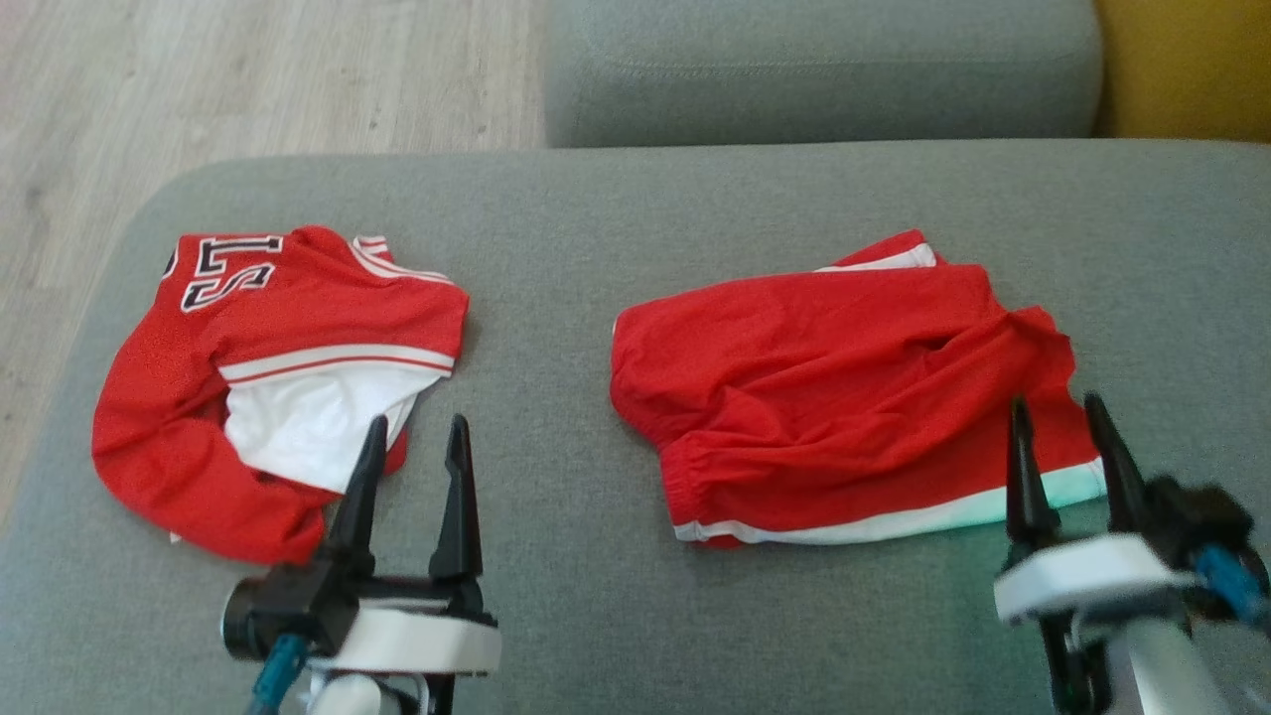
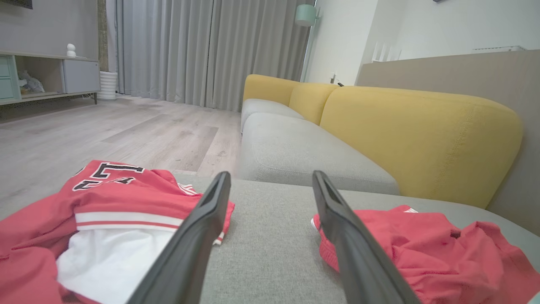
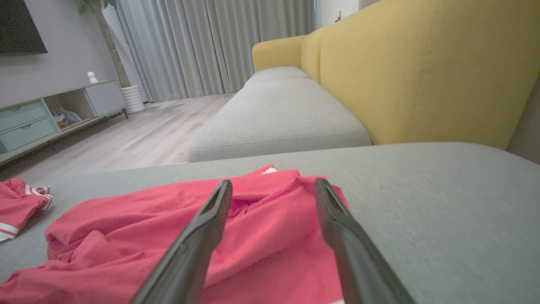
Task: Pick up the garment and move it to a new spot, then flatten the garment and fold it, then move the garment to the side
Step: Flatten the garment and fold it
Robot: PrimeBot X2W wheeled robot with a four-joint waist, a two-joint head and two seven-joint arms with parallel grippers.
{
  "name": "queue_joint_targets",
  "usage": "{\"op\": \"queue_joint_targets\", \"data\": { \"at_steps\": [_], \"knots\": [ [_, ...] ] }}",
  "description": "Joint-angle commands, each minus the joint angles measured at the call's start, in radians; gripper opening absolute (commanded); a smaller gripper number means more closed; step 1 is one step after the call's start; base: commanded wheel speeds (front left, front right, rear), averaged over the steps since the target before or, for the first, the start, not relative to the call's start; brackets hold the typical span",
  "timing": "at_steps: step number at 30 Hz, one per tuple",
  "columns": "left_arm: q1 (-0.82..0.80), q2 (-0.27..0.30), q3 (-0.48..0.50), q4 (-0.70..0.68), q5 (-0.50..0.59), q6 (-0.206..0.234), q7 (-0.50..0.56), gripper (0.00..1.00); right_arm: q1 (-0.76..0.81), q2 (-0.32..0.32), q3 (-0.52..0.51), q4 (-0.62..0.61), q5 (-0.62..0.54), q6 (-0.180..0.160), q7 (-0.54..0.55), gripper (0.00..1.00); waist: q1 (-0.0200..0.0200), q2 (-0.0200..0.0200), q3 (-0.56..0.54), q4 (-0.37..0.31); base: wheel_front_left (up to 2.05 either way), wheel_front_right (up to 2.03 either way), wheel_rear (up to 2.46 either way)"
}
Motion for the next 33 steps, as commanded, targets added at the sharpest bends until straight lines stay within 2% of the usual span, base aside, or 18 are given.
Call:
{"op": "queue_joint_targets", "data": {
  "at_steps": [1,8,17,22,25,26,33],
  "knots": [
    [-0.015,-0.001,0.033,-0.035,-0.001,0.004,-0.005,1.0,-0.006,-0.007,0.026,-0.048,0.012,0.008,-0.011,1.0,0.0001,0.0,-0.011,-0.008,0.0,0.0,0.0],
    [0.007,-0.001,0.007,-0.018,-0.002,0.002,-0.005,1.0,0.149,-0.007,0.034,-0.138,0.015,0.008,-0.011,1.0,0.0001,0.0,-0.019,-0.022,0.0,0.0,0.0],
    [0.001,-0.001,-0.021,0.011,0.005,0.001,-0.005,1.0,0.139,-0.007,0.021,-0.167,0.025,0.008,-0.011,1.0,0.0001,0.0,-0.008,-0.032,0.0,0.0,0.0],
    [-0.012,-0.001,-0.091,0.07,0.023,-0.058,-0.005,1.0,0.124,-0.007,0.014,-0.173,0.027,0.008,-0.011,1.0,0.0001,0.0,0.007,-0.048,0.0,0.0,0.0],
    [-0.033,-0.001,-0.167,0.139,0.039,-0.098,-0.002,1.0,0.118,-0.007,0.011,-0.175,0.031,0.008,-0.011,1.0,0.0001,0.0,0.02,-0.058,0.0,0.0,0.0],
    [-0.052,0.001,-0.225,0.182,0.038,-0.116,0.02,1.0,0.114,-0.007,0.012,-0.175,0.031,0.008,-0.011,1.0,0.0001,0.0,0.03,-0.065,0.0,0.0,0.0],
    [-0.132,0.009,-0.335,0.29,-0.022,-0.13,0.081,1.0,0.095,-0.007,0.012,-0.176,0.028,0.008,-0.011,1.0,0.0001,0.0,0.066,-0.093,0.0,0.0,0.0]
  ]
}}
